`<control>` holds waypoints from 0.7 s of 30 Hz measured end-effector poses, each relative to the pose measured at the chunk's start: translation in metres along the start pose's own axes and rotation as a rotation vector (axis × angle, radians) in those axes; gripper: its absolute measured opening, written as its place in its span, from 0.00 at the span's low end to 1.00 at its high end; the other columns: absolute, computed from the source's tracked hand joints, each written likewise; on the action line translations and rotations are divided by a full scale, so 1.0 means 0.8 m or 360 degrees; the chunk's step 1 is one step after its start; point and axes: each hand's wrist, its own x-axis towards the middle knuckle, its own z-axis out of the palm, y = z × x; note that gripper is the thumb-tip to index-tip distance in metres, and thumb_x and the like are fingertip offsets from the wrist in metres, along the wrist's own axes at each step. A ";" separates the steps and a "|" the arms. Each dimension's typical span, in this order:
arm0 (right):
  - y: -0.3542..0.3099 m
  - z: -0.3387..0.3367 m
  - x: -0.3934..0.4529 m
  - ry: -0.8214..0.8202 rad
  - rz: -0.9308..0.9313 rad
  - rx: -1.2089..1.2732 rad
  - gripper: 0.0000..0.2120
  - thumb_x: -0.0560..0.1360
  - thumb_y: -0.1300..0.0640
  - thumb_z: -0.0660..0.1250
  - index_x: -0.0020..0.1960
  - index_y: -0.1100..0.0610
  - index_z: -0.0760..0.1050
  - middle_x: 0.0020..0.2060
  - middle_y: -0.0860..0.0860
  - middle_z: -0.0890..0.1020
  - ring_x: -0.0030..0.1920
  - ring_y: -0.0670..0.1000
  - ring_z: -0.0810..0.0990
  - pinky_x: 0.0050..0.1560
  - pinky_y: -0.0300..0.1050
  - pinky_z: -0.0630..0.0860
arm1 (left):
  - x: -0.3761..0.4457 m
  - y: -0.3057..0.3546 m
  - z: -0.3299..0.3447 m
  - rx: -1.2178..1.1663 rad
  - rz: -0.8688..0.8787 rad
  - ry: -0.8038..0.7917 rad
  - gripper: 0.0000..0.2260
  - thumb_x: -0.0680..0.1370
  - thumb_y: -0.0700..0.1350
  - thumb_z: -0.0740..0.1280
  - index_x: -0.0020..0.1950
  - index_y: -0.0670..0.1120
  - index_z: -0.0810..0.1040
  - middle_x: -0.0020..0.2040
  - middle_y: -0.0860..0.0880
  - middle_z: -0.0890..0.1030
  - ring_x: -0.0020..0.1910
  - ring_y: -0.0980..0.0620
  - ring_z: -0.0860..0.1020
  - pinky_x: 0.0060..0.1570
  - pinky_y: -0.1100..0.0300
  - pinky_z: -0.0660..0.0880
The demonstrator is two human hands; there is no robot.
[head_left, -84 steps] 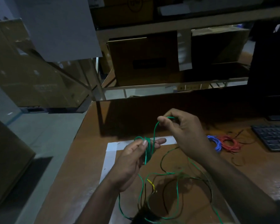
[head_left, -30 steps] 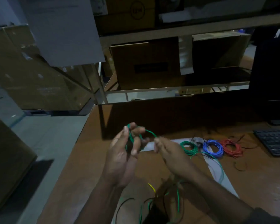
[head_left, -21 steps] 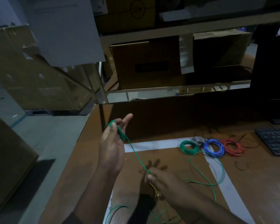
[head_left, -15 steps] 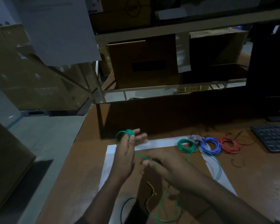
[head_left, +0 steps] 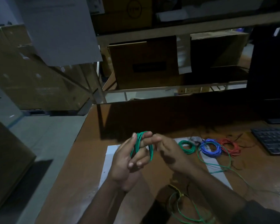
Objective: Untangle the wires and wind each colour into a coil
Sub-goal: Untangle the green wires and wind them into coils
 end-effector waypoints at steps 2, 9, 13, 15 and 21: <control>-0.003 0.012 -0.013 -0.0063 0.0088 -0.0018 0.20 0.85 0.42 0.50 0.49 0.52 0.75 0.38 0.51 0.79 0.36 0.47 0.75 0.37 0.42 0.71 | 0.001 0.003 -0.003 -0.0027 0.0040 0.0061 0.20 0.88 0.48 0.50 0.64 0.35 0.74 0.66 0.29 0.77 0.22 0.60 0.67 0.26 0.69 0.70; -0.012 0.044 -0.061 -0.0547 0.0173 -0.0186 0.18 0.85 0.46 0.53 0.48 0.53 0.77 0.42 0.49 0.81 0.45 0.44 0.78 0.51 0.46 0.75 | 0.016 0.007 -0.012 -0.0080 0.0264 0.0235 0.15 0.87 0.46 0.53 0.68 0.40 0.70 0.71 0.37 0.77 0.57 0.49 0.84 0.54 0.58 0.81; -0.026 0.044 -0.079 -0.0593 0.0028 -0.0252 0.12 0.82 0.42 0.56 0.52 0.48 0.72 0.49 0.49 0.82 0.51 0.50 0.80 0.54 0.52 0.77 | 0.026 0.001 -0.027 0.0631 0.0371 0.0411 0.11 0.88 0.45 0.52 0.63 0.42 0.70 0.66 0.36 0.81 0.70 0.41 0.77 0.75 0.42 0.64; -0.036 0.028 -0.078 -0.0445 -0.0038 -0.0299 0.11 0.82 0.41 0.56 0.50 0.47 0.71 0.45 0.48 0.82 0.47 0.49 0.80 0.50 0.53 0.76 | 0.024 -0.001 -0.034 0.1084 0.0289 0.0394 0.12 0.88 0.47 0.52 0.58 0.43 0.72 0.63 0.41 0.84 0.69 0.46 0.78 0.74 0.43 0.62; -0.071 -0.030 -0.052 0.0253 -0.0283 -0.0180 0.07 0.82 0.51 0.64 0.46 0.50 0.77 0.36 0.37 0.80 0.39 0.38 0.79 0.37 0.32 0.70 | 0.008 -0.022 -0.041 0.1719 0.0040 0.0175 0.16 0.87 0.54 0.53 0.59 0.51 0.79 0.42 0.48 0.83 0.47 0.49 0.82 0.59 0.41 0.76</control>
